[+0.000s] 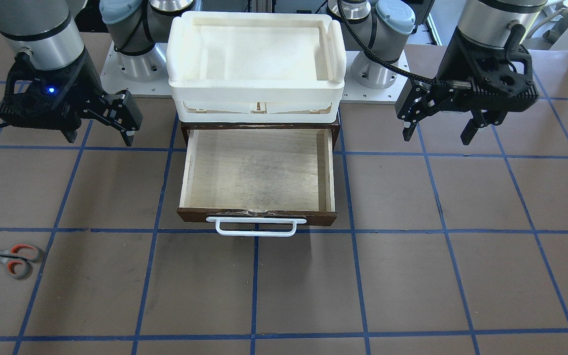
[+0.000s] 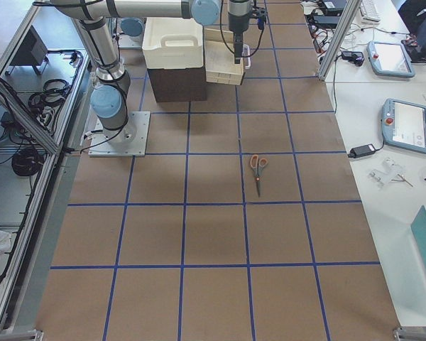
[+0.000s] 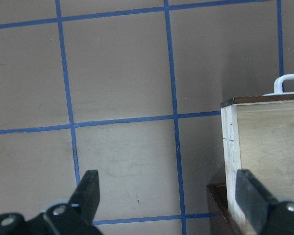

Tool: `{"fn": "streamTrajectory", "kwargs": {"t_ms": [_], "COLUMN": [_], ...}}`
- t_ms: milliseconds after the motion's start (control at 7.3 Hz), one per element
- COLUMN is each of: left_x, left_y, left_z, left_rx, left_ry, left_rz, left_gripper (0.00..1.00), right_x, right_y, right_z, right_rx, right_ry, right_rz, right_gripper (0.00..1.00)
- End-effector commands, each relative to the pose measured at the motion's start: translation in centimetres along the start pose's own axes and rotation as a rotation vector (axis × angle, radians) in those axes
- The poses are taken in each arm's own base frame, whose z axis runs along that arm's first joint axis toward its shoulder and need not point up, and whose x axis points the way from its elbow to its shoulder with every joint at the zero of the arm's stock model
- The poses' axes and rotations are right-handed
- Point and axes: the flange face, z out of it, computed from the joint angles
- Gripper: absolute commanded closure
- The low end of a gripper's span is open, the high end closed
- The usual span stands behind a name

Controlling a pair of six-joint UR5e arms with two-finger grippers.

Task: Put scissors in drawer and close it
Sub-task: 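Move the right gripper outward over the grey-orange scissors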

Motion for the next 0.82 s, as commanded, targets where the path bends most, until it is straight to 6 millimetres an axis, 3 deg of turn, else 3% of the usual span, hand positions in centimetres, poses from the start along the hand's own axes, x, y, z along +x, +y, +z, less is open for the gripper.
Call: {"fn": "streamTrajectory", "kwargs": {"t_ms": [0,137,274,411,685], "left_x": [-0.1,0.1,0.1,-0.2,-0.1], "left_y": [-0.5,-0.8,-0.8,-1.1,-1.0], "left_z": [2.1,1.6,2.9,5.6,5.8], "left_rx": [-0.025,-0.003,-0.026,-0.076,-0.086], "left_ry": [0.008,0.006,0.000,0.005,0.005], "left_rz": [0.001,0.006,0.006,0.004,0.004], "left_gripper": [0.00,0.00,0.00,0.00,0.00], "right_x": [4.8,8.2,10.9,12.6,15.5], "right_y": [-1.0,-1.8,-2.5,-3.1,-4.6], "right_z": [0.6,1.4,2.6,3.3,6.5], "right_rx": [-0.011,-0.023,-0.036,-0.032,-0.067], "right_ry": [0.005,-0.009,-0.019,-0.018,-0.052], "right_rz": [-0.221,-0.327,-0.384,-0.473,-0.770], "right_gripper": [0.00,0.00,0.00,0.00,0.00]}}
